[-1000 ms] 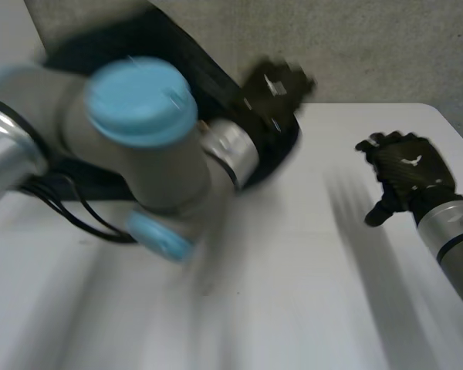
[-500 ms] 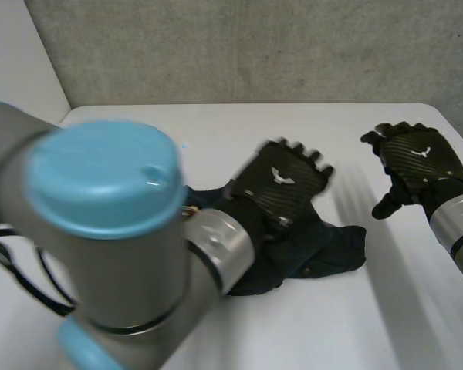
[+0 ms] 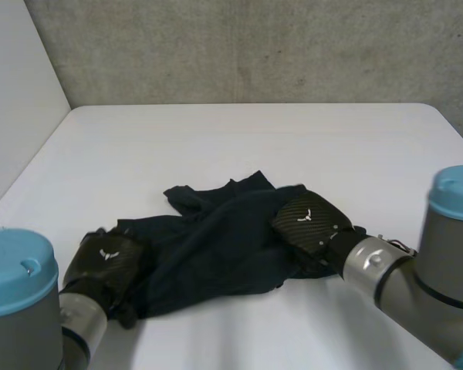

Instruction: Fold the shorts.

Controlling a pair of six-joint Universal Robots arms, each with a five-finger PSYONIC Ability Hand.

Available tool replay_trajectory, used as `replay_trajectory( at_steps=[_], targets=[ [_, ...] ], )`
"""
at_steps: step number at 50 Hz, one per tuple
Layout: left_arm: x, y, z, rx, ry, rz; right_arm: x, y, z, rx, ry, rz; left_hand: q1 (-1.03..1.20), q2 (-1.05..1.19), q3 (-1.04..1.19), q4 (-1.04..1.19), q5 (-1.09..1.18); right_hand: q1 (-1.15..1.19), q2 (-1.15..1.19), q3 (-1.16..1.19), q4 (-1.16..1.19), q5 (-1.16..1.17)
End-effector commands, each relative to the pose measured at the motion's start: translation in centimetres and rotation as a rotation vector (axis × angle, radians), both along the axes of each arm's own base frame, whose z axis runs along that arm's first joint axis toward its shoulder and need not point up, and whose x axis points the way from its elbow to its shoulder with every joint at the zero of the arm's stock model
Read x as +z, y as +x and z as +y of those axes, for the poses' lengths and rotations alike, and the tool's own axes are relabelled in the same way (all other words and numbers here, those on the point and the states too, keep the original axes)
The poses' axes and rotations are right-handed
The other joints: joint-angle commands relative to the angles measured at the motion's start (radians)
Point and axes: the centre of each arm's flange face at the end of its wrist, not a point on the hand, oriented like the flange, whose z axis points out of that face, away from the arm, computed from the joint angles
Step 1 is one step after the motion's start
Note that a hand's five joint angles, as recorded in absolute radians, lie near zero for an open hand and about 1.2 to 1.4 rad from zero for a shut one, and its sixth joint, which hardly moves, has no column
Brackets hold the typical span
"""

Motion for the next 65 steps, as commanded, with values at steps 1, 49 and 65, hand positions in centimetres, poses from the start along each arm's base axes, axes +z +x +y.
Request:
replay_trajectory(
  at_steps=[1,49,65],
  targets=[
    [-2.3,1.9,0.2,0.054,0.042,-0.030,0.0,1.4,-1.2,-0.067,-0.045,0.012,-0.024,0.006,-0.018,0.002,0.007,0.651,0.520,0.542,0.544,0.566],
    [11.3,-5.9,-17.1,-0.043,-0.608,-0.033,14.8,4.2,-9.5,-0.266,-0.369,-0.046,1.135,1.165,1.141,1.162,1.166,0.651,0.520,0.542,0.544,0.566],
    [30.3,-5.3,-16.8,0.100,-1.262,0.552,28.0,4.0,-11.9,-0.291,-1.050,-0.778,1.135,1.165,1.141,1.162,1.166,0.651,0.520,0.542,0.544,0.566]
  ],
)
